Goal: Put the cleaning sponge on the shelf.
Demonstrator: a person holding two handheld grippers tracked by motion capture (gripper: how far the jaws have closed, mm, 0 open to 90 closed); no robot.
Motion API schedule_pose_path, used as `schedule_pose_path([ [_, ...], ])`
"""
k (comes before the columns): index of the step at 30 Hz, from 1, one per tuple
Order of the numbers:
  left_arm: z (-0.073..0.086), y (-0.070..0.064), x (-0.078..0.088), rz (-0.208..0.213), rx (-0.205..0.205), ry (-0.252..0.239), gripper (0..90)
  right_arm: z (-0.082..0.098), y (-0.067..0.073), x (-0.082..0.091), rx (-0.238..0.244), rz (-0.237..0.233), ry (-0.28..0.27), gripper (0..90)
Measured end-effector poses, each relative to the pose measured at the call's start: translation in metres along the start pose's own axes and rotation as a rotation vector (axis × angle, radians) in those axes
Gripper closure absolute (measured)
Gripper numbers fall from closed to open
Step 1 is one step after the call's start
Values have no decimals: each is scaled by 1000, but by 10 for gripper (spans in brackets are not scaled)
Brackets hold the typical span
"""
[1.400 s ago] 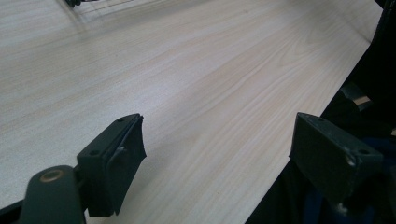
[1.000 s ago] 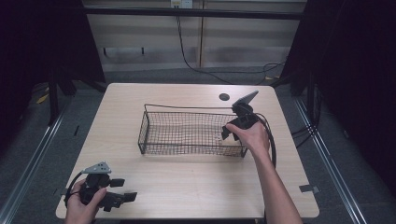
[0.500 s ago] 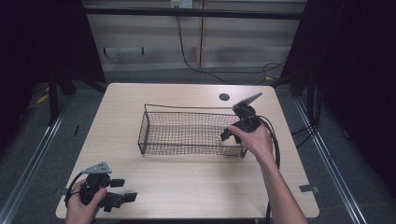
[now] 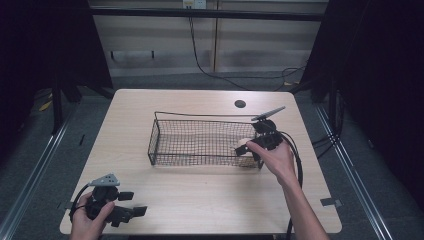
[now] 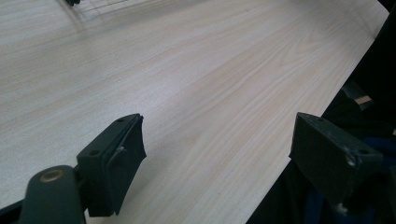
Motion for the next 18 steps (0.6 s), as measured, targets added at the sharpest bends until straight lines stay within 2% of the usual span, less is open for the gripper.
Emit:
schedule_pose_path([
  [5, 0, 0, 0, -5, 2, -1, 174, 8, 6, 5, 6, -35, -44, 280],
  [8, 0, -1, -1, -4, 3, 0, 174, 17, 8, 1, 16, -37, -53, 281],
  [9, 0, -1, -1, -3, 7, -2, 174, 19, 8, 0, 16, -52, -59, 283],
  [18, 0, 0, -1, -4, 3, -1, 174, 37, 8, -1, 52, -52, -94, 300],
])
Point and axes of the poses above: each handheld gripper's, and its own axes: x roughly backward along the jaws, z roughly out of its underside, y roughly to its left, the point moved 5 cm from there along -x, roughly forward along the jaws, and after that the axes turned 6 degrees about -x, right-handed, at the moved point
